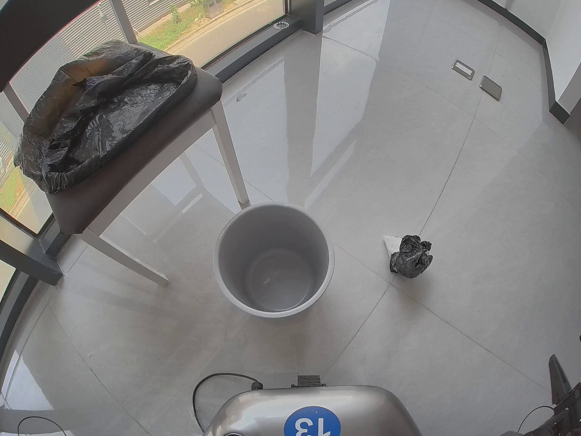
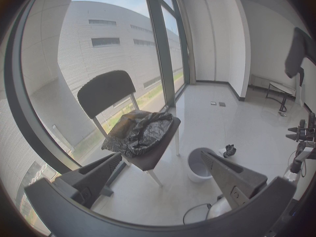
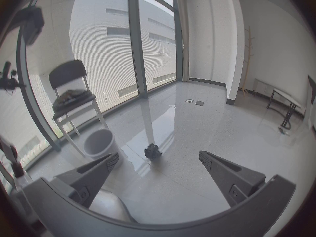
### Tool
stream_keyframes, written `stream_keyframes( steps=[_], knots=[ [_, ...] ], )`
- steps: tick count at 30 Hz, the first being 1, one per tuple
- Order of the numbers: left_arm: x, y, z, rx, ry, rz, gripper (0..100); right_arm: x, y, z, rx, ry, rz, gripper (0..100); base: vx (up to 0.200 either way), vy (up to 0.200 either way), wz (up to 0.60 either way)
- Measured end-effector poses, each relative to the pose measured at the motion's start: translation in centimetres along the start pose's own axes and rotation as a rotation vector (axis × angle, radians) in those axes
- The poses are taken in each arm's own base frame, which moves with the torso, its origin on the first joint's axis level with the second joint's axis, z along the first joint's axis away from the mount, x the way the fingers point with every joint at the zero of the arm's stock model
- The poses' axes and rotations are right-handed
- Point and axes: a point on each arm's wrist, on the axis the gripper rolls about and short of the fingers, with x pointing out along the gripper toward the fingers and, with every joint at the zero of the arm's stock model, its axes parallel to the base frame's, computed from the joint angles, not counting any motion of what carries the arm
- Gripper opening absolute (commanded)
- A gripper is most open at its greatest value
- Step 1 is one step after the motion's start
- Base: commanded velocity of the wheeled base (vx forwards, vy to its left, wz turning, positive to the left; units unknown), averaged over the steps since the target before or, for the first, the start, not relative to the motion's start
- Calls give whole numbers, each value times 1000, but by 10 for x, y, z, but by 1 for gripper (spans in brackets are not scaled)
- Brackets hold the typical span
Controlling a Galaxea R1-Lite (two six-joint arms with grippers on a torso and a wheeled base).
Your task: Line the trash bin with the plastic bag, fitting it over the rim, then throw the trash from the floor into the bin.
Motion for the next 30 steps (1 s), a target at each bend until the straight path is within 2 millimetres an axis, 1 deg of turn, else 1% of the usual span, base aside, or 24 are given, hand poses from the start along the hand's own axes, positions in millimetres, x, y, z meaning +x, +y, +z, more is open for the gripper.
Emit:
stream_keyframes(
  steps=[2, 5, 7, 8, 10, 14, 18, 20, 25, 30],
  knots=[
    [4, 3, 10, -4, 49, -14, 100, -2, 1, 12, 62, -13, 16, 100, 0, 0, 0],
    [12, 6, 21, -19, 130, -55, 100, -7, 3, 41, 184, -34, 49, 100, 0, 0, 0],
    [19, 9, 27, -42, 186, -66, 100, -11, 4, 58, 228, -17, 68, 100, 0, 0, 0],
    [23, 10, 28, -53, 209, -66, 100, -12, 4, 64, 236, -3, 75, 100, 0, 0, 0],
    [36, 13, 34, -109, 274, -48, 100, -15, 4, 79, 231, 41, 97, 100, 0, 0, 0],
    [61, 19, 40, -268, 354, 26, 100, -12, 4, 99, 130, 82, 117, 100, 0, 0, 0],
    [81, 23, 39, -350, 414, 87, 100, 0, 5, 115, 30, 140, 57, 100, 0, 0, 0],
    [92, 25, 38, -366, 432, 107, 100, 7, 7, 128, 1, 159, 36, 100, 0, 0, 0],
    [118, 31, 34, -373, 381, 164, 100, 21, 10, 160, -18, 155, 45, 100, 0, 0, 0],
    [146, 41, 21, -378, 374, 245, 100, 28, 12, 185, -24, 137, 57, 100, 0, 0, 0]
  ],
)
